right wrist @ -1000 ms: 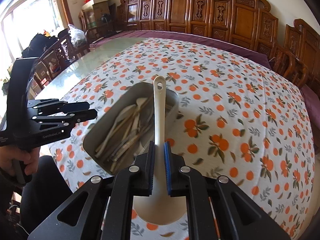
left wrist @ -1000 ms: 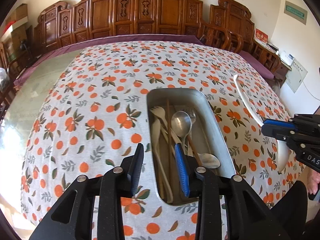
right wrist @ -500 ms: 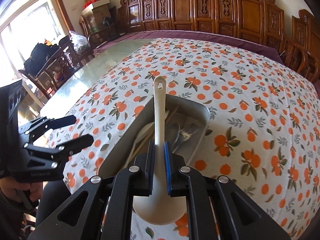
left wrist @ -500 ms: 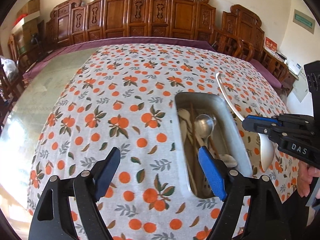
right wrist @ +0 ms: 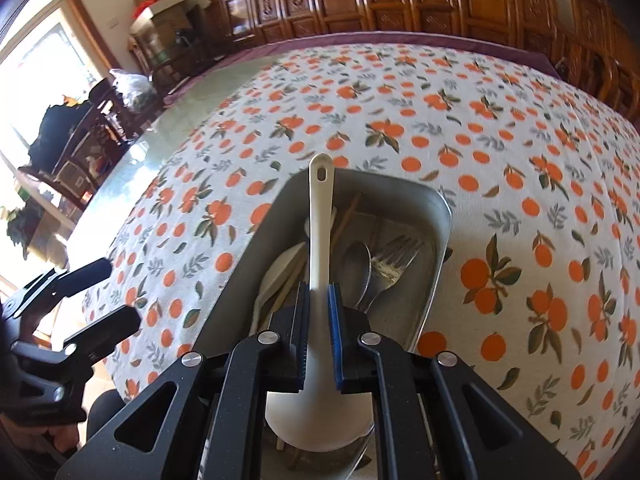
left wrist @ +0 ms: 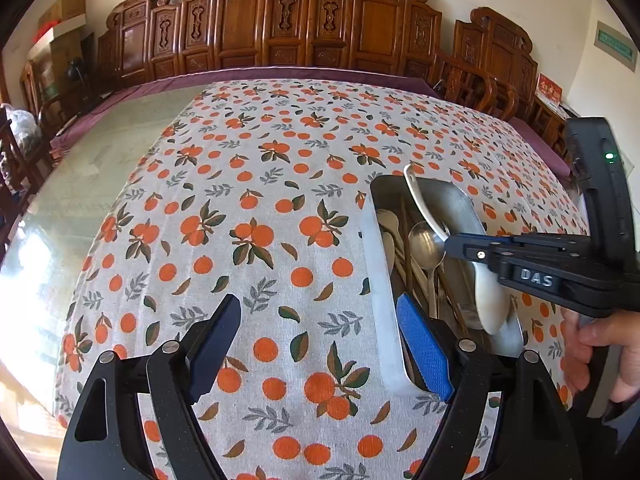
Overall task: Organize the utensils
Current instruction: 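Carry the white ladle over the grey tray with the right tool, then lower the white ladle into the tray and open the right tool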
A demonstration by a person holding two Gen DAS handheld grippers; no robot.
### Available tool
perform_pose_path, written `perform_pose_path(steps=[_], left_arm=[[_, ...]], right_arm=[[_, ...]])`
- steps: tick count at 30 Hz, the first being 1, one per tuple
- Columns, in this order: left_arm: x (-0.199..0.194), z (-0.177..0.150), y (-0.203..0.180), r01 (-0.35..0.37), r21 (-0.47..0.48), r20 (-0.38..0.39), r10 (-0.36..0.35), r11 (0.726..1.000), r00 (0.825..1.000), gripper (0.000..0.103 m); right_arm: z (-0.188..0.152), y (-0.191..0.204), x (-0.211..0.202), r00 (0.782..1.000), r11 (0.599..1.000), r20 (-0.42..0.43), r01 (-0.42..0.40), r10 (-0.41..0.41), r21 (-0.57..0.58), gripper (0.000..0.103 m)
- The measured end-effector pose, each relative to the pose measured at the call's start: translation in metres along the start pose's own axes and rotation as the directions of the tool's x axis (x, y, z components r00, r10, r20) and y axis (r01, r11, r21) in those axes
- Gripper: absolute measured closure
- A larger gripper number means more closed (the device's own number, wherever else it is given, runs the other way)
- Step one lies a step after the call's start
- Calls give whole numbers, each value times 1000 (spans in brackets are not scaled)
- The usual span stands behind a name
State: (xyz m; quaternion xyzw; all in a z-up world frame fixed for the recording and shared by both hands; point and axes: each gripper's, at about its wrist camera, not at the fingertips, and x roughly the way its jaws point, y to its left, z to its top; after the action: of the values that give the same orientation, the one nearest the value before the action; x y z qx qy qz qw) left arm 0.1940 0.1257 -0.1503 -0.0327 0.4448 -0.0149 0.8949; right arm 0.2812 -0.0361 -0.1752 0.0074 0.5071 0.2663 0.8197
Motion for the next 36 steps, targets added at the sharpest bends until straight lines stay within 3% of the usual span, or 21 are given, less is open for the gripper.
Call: perform_pose_path(steps=[11, 20, 29, 34, 36], left_arm=[[2, -2, -1, -2, 5, -4, 2, 1000, 1000, 26], [0, -2, -3, -4, 10, 4, 4, 1000, 1000, 26], [-13, -5, -19, 6, 14, 18, -6, 1000, 1000, 26], [-26, -9, -38, -2, 45, 41, 0, 999, 999, 24], [-32, -10, -46, -2, 51, 56, -1, 999, 998, 18]], right_arm=[[-13, 6, 17, 998, 999, -45, -33, 35, 36, 91], [-14, 15, -4, 1000, 999, 31, -3, 5, -51, 91], [-29, 11, -67, 985, 994, 167, 55, -39, -94, 70], [-45, 4, -102, 968, 991, 237, 100, -76, -92, 45], [-53, -1, -118, 960, 989, 264, 123, -97, -81, 36]])
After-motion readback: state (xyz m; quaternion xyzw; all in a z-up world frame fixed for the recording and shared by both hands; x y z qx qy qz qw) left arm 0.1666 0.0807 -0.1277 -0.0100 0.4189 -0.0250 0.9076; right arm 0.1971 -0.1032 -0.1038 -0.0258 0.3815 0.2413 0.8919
